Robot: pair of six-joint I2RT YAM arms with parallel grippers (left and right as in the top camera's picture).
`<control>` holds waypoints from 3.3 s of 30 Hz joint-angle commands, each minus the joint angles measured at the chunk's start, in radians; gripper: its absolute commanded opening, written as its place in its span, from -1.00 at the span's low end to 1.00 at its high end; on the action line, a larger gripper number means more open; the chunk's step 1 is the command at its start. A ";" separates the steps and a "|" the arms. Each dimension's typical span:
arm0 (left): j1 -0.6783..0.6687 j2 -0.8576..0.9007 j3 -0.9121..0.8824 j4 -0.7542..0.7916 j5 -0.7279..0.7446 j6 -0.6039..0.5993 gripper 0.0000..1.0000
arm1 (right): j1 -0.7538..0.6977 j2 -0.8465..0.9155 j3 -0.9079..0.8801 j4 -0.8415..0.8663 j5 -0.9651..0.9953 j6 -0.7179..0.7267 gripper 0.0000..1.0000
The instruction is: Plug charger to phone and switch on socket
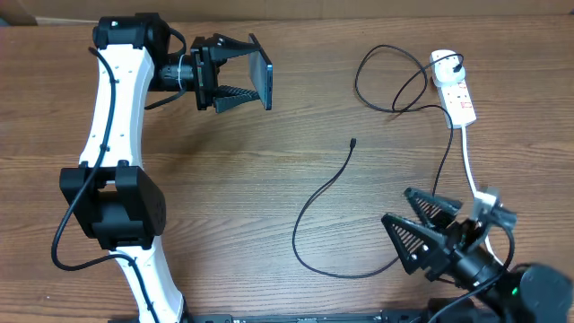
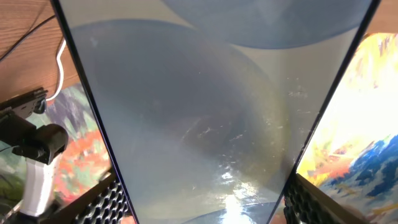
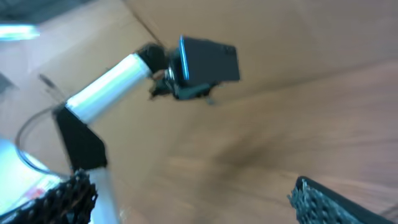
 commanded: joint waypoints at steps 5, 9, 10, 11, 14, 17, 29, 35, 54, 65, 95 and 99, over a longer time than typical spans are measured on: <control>-0.037 -0.025 0.020 -0.003 0.047 0.022 0.15 | 0.003 0.337 0.377 -0.318 0.068 -0.394 0.99; -0.046 -0.025 0.020 -0.003 0.047 0.019 0.15 | 0.004 0.484 0.532 -0.473 0.109 -0.481 0.99; -0.048 -0.025 0.020 -0.003 0.047 0.018 0.15 | 0.004 0.509 0.557 -0.492 0.117 -0.481 0.99; -0.050 -0.025 0.020 -0.003 0.047 0.018 0.15 | 0.004 0.532 0.577 -0.503 0.116 -0.481 0.99; -0.056 -0.025 0.020 -0.003 0.047 0.018 0.15 | 0.023 0.579 0.608 -0.512 0.143 -0.480 0.99; -0.058 -0.025 0.020 -0.003 0.047 0.006 0.15 | 0.109 0.613 0.613 -0.530 0.307 -0.466 0.99; -0.056 -0.025 0.020 0.002 0.047 -0.023 0.16 | 0.520 0.770 0.645 -0.465 0.666 -0.319 0.99; -0.056 -0.025 0.020 0.002 0.046 -0.023 0.16 | 0.673 0.798 0.645 -0.304 0.874 -0.272 0.99; -0.056 -0.025 0.020 0.032 0.021 -0.030 0.16 | 0.825 0.939 0.645 -0.059 1.000 -0.230 0.91; -0.088 -0.025 0.020 0.077 -0.103 -0.030 0.16 | 0.827 1.042 0.645 -0.024 1.029 -0.196 0.83; -0.140 -0.025 0.020 0.174 -0.262 -0.007 0.15 | 0.803 1.137 0.645 -0.031 1.081 -0.170 0.45; -0.140 -0.025 0.020 0.174 -0.262 -0.007 0.15 | 0.774 1.137 0.645 -0.030 1.081 -0.130 0.34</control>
